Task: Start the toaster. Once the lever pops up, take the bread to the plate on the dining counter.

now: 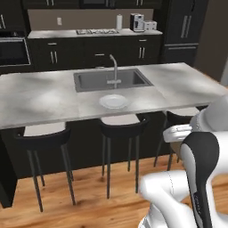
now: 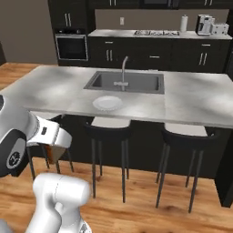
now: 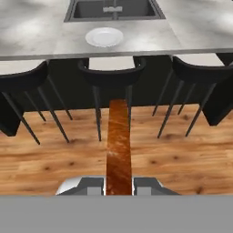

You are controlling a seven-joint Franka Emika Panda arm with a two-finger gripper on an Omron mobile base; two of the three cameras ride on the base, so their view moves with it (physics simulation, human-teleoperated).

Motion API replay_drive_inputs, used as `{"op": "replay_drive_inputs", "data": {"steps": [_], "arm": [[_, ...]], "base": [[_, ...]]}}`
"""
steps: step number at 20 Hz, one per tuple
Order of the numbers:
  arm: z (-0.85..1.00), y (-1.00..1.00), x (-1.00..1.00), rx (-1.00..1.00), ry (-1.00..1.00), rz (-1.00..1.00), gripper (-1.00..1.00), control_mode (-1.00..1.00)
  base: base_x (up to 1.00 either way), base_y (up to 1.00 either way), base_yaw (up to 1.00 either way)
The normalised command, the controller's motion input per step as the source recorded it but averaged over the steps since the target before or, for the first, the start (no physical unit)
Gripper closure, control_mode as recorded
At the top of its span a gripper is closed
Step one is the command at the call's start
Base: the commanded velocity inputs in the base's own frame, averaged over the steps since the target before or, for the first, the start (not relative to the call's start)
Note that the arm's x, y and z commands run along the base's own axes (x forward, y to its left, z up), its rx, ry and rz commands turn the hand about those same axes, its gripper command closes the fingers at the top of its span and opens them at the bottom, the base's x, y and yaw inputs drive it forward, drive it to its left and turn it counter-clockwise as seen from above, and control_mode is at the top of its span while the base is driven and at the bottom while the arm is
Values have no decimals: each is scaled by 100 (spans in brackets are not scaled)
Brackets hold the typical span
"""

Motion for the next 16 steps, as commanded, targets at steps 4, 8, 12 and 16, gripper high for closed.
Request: {"op": "replay_drive_inputs", "data": {"steps": [4, 8, 12, 16], "arm": [[0, 0, 0, 0, 0, 0, 100, 100], [0, 0, 0, 0, 0, 0, 100, 100], [0, 0, 0, 0, 0, 0, 100, 100], [0, 0, 0, 0, 0, 0, 100, 100]], "base": [[57, 81, -31], [63, 63, -26], [72, 6, -12], [42, -24, 0]]}}
